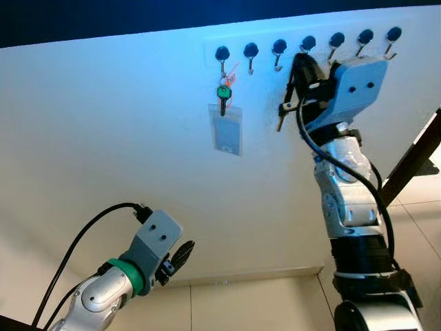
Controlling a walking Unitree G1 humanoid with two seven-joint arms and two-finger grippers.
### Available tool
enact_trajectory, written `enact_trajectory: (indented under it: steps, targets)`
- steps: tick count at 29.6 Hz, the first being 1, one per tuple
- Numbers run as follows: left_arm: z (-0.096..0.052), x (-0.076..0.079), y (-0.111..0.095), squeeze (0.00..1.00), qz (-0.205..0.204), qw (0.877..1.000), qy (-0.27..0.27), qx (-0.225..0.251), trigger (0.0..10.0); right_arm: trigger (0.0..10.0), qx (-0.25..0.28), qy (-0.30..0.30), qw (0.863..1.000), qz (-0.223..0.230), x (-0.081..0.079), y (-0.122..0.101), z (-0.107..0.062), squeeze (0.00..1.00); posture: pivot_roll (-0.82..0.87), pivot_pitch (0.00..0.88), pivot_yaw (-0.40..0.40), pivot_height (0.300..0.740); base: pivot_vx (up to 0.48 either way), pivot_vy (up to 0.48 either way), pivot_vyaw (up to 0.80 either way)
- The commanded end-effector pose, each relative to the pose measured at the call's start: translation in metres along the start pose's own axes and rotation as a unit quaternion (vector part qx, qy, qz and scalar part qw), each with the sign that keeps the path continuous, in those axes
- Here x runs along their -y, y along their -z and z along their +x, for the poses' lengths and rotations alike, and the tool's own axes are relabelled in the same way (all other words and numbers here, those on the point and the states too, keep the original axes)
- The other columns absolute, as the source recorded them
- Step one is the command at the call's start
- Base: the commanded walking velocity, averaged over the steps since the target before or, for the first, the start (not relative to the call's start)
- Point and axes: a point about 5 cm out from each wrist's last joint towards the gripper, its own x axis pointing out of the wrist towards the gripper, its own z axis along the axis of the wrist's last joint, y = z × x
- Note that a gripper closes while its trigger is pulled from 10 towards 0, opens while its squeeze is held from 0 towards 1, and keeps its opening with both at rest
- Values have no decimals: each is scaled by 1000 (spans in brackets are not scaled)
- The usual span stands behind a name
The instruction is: Hang keys on a hook
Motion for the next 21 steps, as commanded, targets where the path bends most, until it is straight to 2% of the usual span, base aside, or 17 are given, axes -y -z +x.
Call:
enact_trajectory:
  steps: [1, 6, 9, 11, 21]
  targets:
    - [-1, -1, 2, 0, 3, 1000, -5, -8, 10000, 10000, 5, -16, 1000, 3, -7, -1, 3, 0, -34, 31, 126, 740, 0, 0, 0]
    - [-1, -1, 2, 0, 3, 1000, -6, -8, 10000, 10000, 8, -22, 1000, 2, -8, -3, 2, 0, -30, 31, 122, 740, 0, 0, 0]
    - [-1, 0, 2, 0, 3, 1000, -6, -9, 10000, 10000, 23, -21, 999, -6, -10, -8, -2, 0, -31, 34, 122, 740, 0, 0, 0]
    - [-2, 0, 2, 0, 3, 1000, -5, -9, 10000, 10000, 31, -16, 999, 5, -12, -11, -8, 0, -35, 35, 125, 740, 0, 0, 0]
    - [0, 1, 2, 0, 2, 1000, -1, -7, 10000, 10000, 28, -34, 999, -1, -20, -9, -19, 0, -43, 37, 130, 740, 0, 0, 0]
